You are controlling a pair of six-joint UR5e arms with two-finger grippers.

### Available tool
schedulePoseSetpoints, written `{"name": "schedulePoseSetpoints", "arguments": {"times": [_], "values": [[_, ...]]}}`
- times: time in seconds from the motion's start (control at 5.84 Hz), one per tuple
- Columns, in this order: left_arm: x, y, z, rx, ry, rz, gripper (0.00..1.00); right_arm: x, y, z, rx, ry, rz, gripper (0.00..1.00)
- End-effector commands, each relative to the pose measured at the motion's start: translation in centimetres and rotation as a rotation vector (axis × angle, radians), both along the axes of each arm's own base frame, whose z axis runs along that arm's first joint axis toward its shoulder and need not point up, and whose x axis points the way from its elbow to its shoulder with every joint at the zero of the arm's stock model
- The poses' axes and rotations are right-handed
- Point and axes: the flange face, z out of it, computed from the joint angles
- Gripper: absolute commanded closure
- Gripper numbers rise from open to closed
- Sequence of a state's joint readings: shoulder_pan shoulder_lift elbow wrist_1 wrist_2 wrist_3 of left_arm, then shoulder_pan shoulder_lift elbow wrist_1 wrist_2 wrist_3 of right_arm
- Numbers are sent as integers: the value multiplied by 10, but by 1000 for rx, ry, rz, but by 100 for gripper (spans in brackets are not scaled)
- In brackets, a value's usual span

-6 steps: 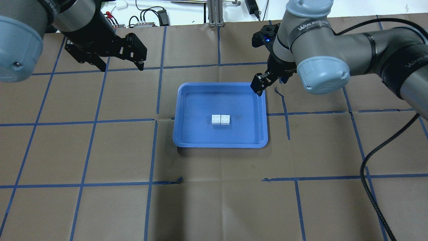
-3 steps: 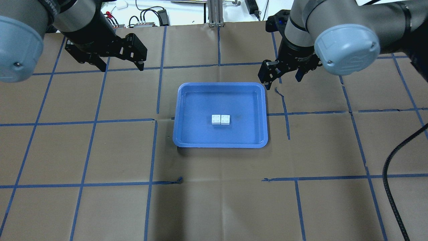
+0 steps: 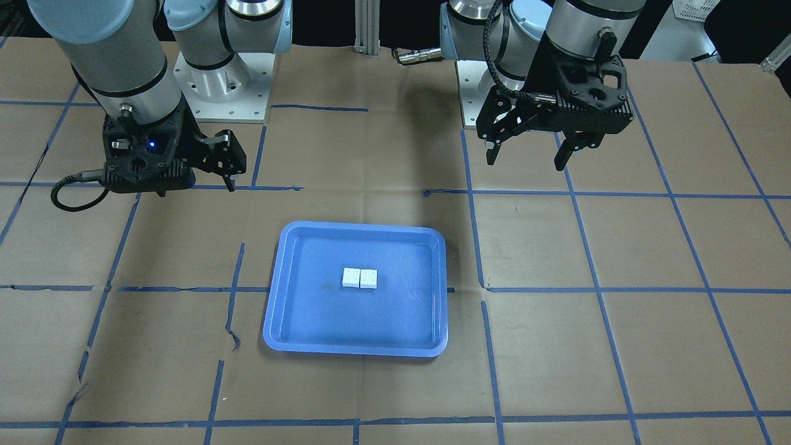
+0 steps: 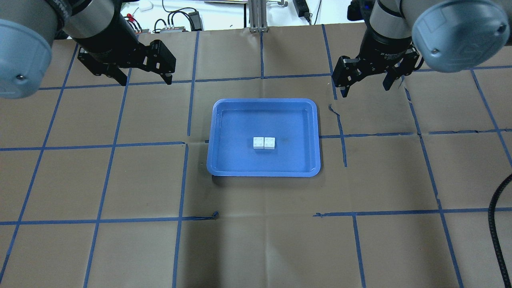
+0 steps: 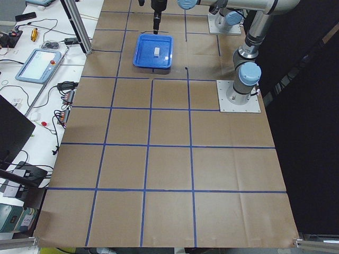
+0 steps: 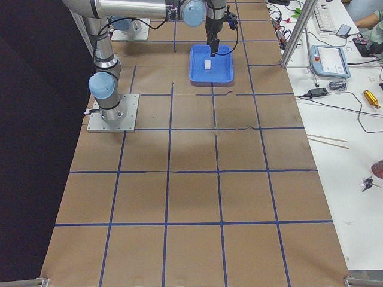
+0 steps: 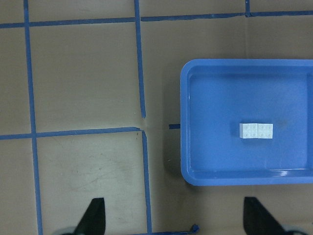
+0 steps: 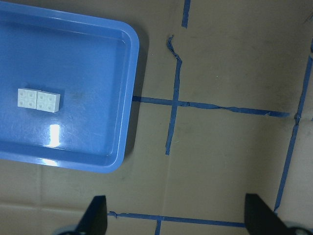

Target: Assemble white blocks and place on blue tray

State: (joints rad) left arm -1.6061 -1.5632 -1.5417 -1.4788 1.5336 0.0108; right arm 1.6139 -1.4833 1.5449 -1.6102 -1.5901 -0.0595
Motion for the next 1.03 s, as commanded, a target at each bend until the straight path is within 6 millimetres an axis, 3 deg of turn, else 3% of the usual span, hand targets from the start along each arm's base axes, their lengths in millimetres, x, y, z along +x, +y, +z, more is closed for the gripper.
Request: {"name": "schedulePoseSetpoints", "arguments": {"times": [0.0, 0.86], "values": [[0, 0, 0, 0, 0, 0, 0, 6, 7, 8, 18, 3, -27, 0], [0, 0, -1, 1, 1, 0, 0, 4, 6, 8, 11, 1, -32, 0]]}}
